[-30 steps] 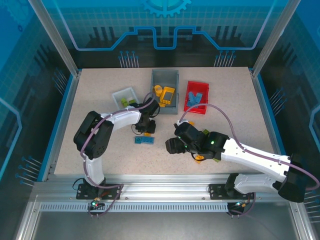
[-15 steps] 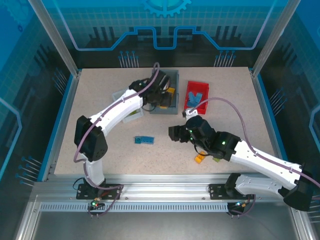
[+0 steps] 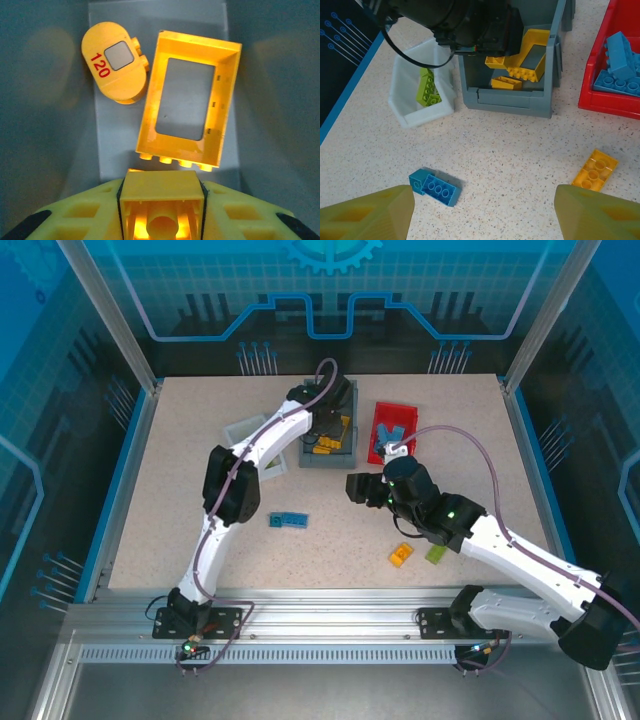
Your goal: Sort the legos into containers by color
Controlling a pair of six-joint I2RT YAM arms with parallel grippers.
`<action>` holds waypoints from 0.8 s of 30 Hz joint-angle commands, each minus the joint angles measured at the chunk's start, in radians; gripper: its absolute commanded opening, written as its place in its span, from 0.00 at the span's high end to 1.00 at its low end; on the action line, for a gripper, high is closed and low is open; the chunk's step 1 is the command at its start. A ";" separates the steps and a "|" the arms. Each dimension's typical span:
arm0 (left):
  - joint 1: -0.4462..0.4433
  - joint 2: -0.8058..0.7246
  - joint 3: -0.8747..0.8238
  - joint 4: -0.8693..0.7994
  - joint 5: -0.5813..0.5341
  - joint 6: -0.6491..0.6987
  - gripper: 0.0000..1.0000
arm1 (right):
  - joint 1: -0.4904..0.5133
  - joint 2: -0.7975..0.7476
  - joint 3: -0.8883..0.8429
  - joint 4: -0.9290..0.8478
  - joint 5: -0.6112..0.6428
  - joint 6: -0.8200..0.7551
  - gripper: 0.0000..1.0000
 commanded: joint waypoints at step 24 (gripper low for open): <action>-0.042 -0.428 -0.227 -0.041 -0.070 -0.122 0.45 | 0.065 0.251 0.030 0.033 -0.285 -0.466 0.19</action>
